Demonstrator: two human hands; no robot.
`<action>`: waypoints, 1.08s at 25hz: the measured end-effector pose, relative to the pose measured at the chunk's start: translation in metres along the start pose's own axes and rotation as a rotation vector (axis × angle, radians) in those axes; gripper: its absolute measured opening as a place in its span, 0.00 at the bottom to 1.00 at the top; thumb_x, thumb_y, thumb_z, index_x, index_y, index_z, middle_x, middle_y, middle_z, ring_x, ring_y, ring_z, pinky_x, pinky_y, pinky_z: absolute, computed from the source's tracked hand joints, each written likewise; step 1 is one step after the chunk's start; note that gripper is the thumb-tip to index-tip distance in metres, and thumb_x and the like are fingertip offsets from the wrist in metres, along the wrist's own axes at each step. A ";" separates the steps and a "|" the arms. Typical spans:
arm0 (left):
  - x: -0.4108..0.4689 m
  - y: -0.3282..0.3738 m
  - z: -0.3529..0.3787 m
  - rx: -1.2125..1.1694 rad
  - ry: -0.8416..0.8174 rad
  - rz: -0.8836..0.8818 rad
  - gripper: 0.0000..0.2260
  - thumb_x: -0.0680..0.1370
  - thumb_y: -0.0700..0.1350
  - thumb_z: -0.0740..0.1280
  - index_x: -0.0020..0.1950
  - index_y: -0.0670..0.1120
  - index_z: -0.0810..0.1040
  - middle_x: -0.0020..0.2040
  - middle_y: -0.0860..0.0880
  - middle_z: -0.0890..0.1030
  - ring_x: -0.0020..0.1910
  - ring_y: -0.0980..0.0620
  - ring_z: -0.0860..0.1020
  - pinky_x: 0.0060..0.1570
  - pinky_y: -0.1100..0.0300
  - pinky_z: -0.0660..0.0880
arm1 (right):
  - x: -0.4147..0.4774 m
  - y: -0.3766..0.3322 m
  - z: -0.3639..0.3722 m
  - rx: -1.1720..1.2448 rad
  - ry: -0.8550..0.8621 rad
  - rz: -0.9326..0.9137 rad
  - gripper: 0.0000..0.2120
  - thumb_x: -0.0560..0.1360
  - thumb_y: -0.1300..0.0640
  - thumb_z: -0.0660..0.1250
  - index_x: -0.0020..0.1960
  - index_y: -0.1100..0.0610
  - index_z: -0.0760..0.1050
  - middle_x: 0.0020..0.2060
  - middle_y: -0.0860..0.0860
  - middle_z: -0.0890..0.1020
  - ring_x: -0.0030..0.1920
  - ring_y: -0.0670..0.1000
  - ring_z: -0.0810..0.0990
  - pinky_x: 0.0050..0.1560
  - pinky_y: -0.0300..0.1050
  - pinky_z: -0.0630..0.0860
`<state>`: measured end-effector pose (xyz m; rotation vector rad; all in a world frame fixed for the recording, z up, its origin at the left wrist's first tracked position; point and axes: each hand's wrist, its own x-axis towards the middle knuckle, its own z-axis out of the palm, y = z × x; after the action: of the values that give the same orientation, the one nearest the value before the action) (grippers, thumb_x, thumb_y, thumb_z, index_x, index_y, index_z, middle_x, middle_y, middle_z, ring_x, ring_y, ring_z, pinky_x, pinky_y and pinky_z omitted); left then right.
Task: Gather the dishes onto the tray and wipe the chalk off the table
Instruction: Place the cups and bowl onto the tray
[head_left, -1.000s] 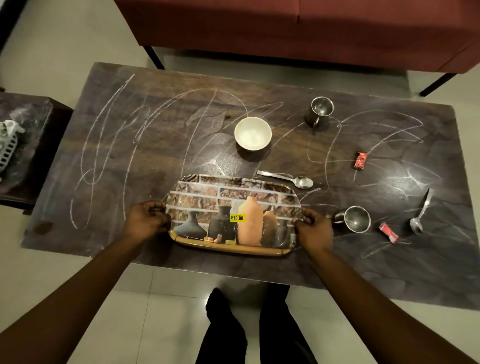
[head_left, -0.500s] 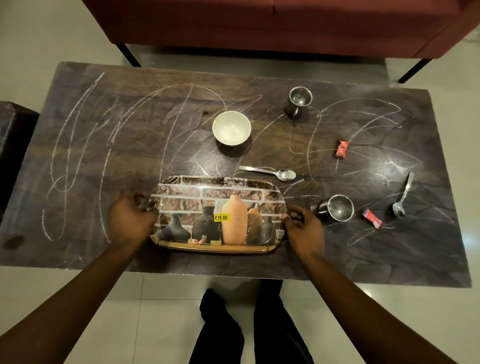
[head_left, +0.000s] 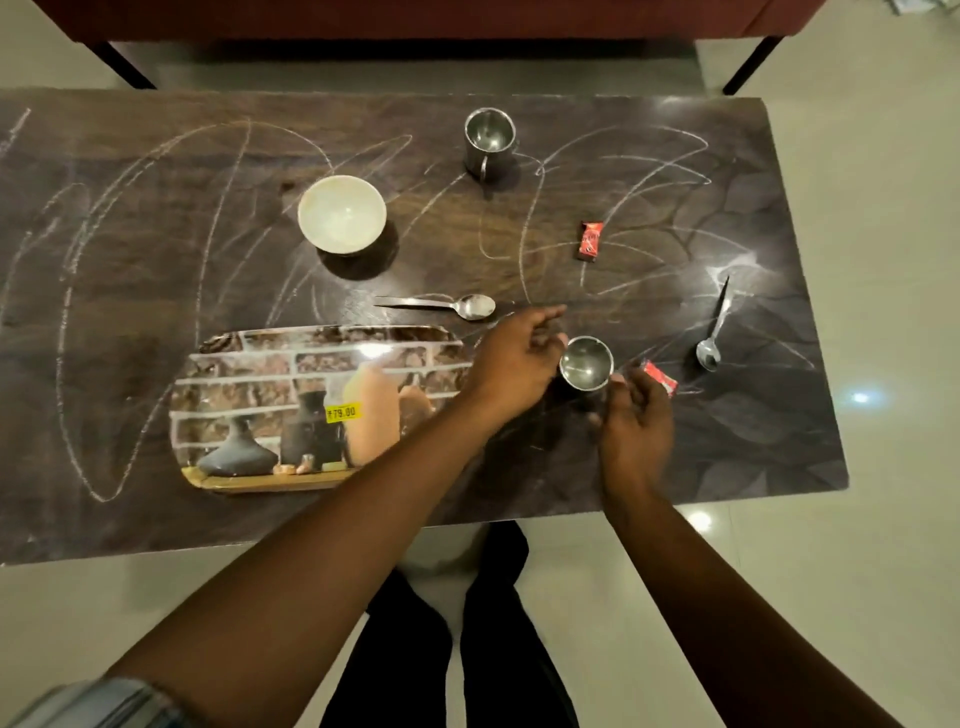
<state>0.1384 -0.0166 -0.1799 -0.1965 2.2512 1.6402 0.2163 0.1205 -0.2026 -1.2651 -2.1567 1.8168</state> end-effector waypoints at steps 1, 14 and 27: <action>0.005 0.001 0.012 0.005 -0.031 -0.039 0.18 0.85 0.38 0.68 0.76 0.43 0.79 0.68 0.41 0.85 0.66 0.45 0.84 0.70 0.53 0.79 | 0.005 0.001 -0.003 -0.016 -0.052 -0.015 0.20 0.83 0.60 0.68 0.75 0.56 0.74 0.65 0.51 0.84 0.66 0.51 0.83 0.70 0.62 0.78; -0.010 -0.028 -0.029 -0.240 0.190 -0.184 0.13 0.82 0.38 0.70 0.65 0.42 0.88 0.61 0.46 0.90 0.57 0.52 0.87 0.63 0.53 0.84 | 0.018 -0.011 0.023 -0.353 -0.484 -0.448 0.32 0.73 0.51 0.81 0.74 0.41 0.74 0.64 0.35 0.83 0.64 0.36 0.81 0.62 0.36 0.79; -0.112 -0.125 -0.261 -0.656 0.645 -0.358 0.08 0.80 0.32 0.73 0.56 0.41 0.89 0.43 0.49 0.91 0.42 0.51 0.89 0.42 0.62 0.86 | -0.123 -0.017 0.244 -0.461 -1.016 -0.762 0.31 0.71 0.56 0.82 0.70 0.45 0.77 0.64 0.36 0.83 0.64 0.39 0.81 0.65 0.48 0.81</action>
<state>0.2306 -0.3126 -0.1813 -1.3674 1.7731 2.2465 0.1632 -0.1482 -0.2088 0.7085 -2.9603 1.7678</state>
